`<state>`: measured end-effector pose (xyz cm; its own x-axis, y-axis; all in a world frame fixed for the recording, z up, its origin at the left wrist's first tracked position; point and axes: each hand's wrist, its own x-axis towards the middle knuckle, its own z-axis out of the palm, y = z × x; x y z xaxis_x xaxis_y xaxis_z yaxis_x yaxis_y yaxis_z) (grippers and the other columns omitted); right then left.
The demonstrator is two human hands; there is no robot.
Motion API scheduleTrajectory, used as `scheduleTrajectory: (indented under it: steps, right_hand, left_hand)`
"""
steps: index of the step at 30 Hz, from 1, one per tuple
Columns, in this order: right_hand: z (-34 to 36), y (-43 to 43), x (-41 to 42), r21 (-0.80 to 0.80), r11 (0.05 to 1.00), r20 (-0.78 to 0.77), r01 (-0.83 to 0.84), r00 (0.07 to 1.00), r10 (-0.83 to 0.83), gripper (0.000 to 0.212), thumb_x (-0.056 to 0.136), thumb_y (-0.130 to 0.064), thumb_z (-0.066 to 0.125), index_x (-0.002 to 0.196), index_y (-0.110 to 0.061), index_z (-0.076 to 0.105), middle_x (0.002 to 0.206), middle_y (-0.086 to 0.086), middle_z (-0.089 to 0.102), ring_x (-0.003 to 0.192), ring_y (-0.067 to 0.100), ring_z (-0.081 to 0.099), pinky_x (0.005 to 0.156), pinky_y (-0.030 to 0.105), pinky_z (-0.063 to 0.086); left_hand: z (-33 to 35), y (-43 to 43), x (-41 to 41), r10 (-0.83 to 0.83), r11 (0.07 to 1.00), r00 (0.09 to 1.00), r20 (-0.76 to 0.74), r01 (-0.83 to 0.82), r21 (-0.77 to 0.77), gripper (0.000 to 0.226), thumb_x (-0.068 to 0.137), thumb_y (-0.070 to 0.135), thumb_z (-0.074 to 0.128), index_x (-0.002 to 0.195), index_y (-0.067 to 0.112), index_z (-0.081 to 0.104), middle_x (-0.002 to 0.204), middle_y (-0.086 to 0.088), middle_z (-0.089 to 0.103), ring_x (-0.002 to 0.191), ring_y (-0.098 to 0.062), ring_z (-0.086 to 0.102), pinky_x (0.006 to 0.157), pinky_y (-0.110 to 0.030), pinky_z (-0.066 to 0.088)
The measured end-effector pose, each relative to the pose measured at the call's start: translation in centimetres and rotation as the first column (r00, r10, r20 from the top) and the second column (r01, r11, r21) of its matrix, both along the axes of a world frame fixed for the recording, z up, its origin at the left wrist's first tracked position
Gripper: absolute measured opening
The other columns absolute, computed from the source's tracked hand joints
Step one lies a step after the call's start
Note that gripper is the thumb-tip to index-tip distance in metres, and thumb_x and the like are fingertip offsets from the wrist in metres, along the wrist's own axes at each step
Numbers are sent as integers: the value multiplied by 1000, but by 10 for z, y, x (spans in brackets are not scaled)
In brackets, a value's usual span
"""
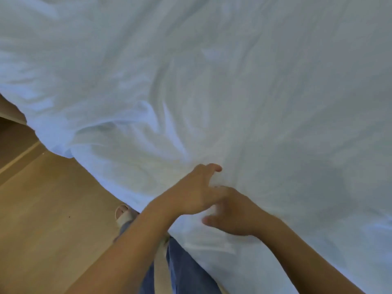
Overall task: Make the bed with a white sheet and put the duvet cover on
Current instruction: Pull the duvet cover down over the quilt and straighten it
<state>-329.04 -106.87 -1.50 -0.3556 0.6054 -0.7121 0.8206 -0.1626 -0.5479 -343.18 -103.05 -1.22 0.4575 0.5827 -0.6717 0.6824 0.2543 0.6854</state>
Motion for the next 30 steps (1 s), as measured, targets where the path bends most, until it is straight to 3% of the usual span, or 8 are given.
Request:
scheduleTrajectory:
  steps: [3, 7, 11, 13, 20, 23, 26, 30]
  right_hand:
    - [-4, 5, 35, 100, 985, -35, 140, 990, -137, 41, 86, -31, 60, 125, -21, 49, 118, -6, 51, 110, 14, 49, 95, 26, 36]
    - [-10, 28, 83, 477, 877, 340, -54, 932, -127, 57, 90, -27, 51, 143, -17, 33, 145, 2, 35, 130, 21, 29, 102, 29, 22]
    - [-24, 49, 91, 462, 872, 410, -160, 911, -50, 65, 93, -24, 44, 150, -24, 13, 156, 1, 16, 141, 17, 15, 107, 31, 16]
    - [-30, 58, 86, 487, 846, 417, -217, 909, -7, 65, 94, -20, 42, 151, -24, 11, 157, 2, 14, 142, 18, 14, 107, 34, 17]
    - [-62, 121, 61, 567, 744, 467, -354, 882, 63, 65, 99, -19, 35, 151, -27, -4, 159, 2, -1, 146, 22, 2, 110, 39, 15]
    - [-72, 149, 49, 572, 699, 543, -430, 837, 70, 55, 101, -21, 36, 150, -29, 12, 159, 2, -2, 146, 23, -1, 113, 45, 8]
    - [-73, 168, 47, 618, 652, 540, -439, 840, 54, 38, 96, -12, 42, 134, -18, 43, 157, 6, 15, 146, 21, 7, 113, 48, 3]
    - [-75, 177, 52, 634, 640, 525, -434, 849, 56, 51, 94, -10, 44, 143, -17, 30, 148, 3, 34, 142, 18, 21, 111, 48, 10]
  left_hand:
    - [-33, 5, 23, 172, 909, 922, -348, -12, 418, 79, 87, 51, 52, 149, 20, 15, 152, -4, 21, 138, -25, 23, 109, -42, 23]
    - [-79, 24, 29, 160, 868, 820, -550, 149, 474, 71, 94, 52, 42, 151, 22, 12, 158, 0, 7, 145, -22, 4, 113, -49, 6]
    - [-98, 22, 33, 178, 724, 900, -398, 154, 672, 20, 91, 17, 56, 107, 15, 67, 122, -5, 61, 122, -27, 49, 105, -44, 28]
    - [-102, 24, 33, 246, 655, 905, -346, 108, 748, 4, 82, 8, 66, 84, 8, 70, 91, -10, 67, 93, -31, 61, 90, -41, 42]
    - [-95, 46, 43, 320, 716, 878, -356, 22, 698, 55, 87, 29, 56, 137, 11, 42, 140, -11, 41, 129, -28, 37, 106, -38, 22]
    - [-97, 65, 37, 351, 690, 836, -421, 73, 720, 74, 90, 37, 52, 150, 12, 17, 155, -9, 20, 143, -24, 16, 112, -42, 12]
    - [-97, 82, 34, 396, 683, 828, -396, 22, 730, 74, 93, 38, 50, 151, 13, 12, 157, -5, 16, 145, -22, 10, 113, -45, 8]
    - [-100, 98, 38, 377, 738, 808, -453, 33, 673, 63, 98, 38, 41, 151, 17, 15, 158, -2, 14, 146, -21, 4, 115, -47, 3]
